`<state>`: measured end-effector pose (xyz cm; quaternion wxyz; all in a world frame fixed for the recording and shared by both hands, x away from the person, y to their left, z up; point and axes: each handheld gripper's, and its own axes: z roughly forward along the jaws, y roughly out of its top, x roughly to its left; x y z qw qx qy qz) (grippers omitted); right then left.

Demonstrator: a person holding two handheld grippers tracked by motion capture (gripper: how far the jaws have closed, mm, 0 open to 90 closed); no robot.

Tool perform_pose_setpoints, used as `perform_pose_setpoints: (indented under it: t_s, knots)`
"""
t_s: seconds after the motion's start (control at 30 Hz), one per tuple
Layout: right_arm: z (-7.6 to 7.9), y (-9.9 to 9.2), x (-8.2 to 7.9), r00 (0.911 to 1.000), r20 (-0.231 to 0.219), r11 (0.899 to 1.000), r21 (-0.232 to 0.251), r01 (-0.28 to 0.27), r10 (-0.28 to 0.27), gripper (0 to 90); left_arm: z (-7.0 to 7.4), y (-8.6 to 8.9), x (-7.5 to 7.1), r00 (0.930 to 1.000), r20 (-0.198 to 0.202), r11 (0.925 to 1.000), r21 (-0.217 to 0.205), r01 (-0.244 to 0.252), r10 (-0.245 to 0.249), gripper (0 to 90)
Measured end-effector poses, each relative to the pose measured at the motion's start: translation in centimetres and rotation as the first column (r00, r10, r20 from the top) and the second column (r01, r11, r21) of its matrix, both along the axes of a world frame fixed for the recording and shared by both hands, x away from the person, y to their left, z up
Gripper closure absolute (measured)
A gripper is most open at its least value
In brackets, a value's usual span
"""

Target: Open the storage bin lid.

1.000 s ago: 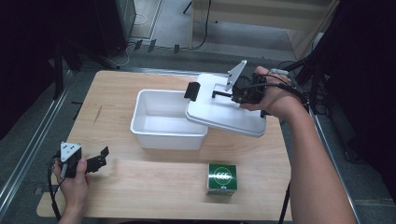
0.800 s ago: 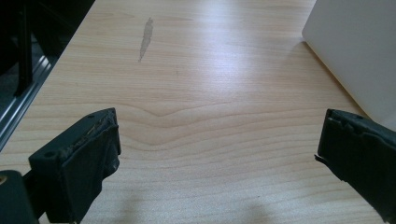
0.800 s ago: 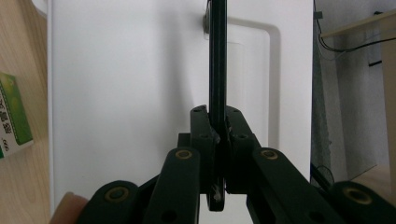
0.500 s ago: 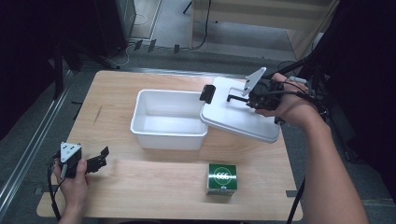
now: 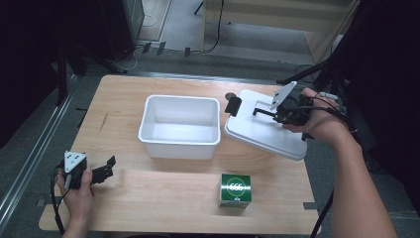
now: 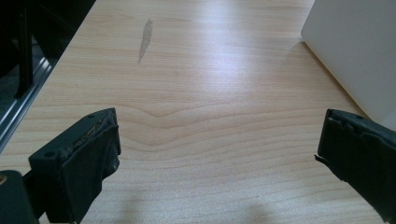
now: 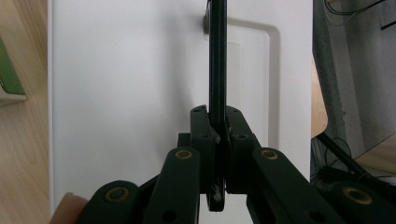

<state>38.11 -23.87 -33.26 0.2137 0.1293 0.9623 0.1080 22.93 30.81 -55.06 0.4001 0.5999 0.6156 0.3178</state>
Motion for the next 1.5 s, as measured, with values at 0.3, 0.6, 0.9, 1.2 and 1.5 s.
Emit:
perform_pose_setpoints:
  t_s: [0.3, 0.6, 0.9, 1.2, 1.5]
  knots:
    - [-1.8, -1.1, -0.1, 0.9996, -0.019, 1.000, 0.009, 0.021, -0.020, 85.4, 0.0, 0.0, 0.0, 1.0000, 0.001, 1.0000, 0.000, -0.001, 0.001, 0.0]
    - [-3.9, -1.6, -0.2, 0.9988, -0.038, 0.999, 0.015, 0.032, -0.032, 85.4, 0.0, 0.0, 0.0, 1.0000, 0.001, 1.0000, 0.000, 0.000, 0.000, 0.0]
    - [-6.2, -1.7, -0.4, 0.9982, -0.047, 0.999, 0.021, 0.038, -0.037, 85.4, 0.0, 0.0, 0.0, 1.0000, 0.003, 1.0000, -0.001, -0.005, 0.005, 0.0]
    - [-8.4, -2.0, -0.4, 0.9971, -0.055, 0.998, 0.026, 0.053, -0.052, 85.4, 0.0, 0.0, 0.0, 1.0000, 0.004, 1.0000, -0.003, -0.006, 0.006, 0.0]
    - [-10.6, -2.0, -0.3, 0.9957, -0.064, 0.997, 0.023, 0.068, -0.067, 85.4, 0.0, 0.0, 0.0, 1.0000, 0.003, 1.0000, -0.002, -0.006, 0.006, 0.0]
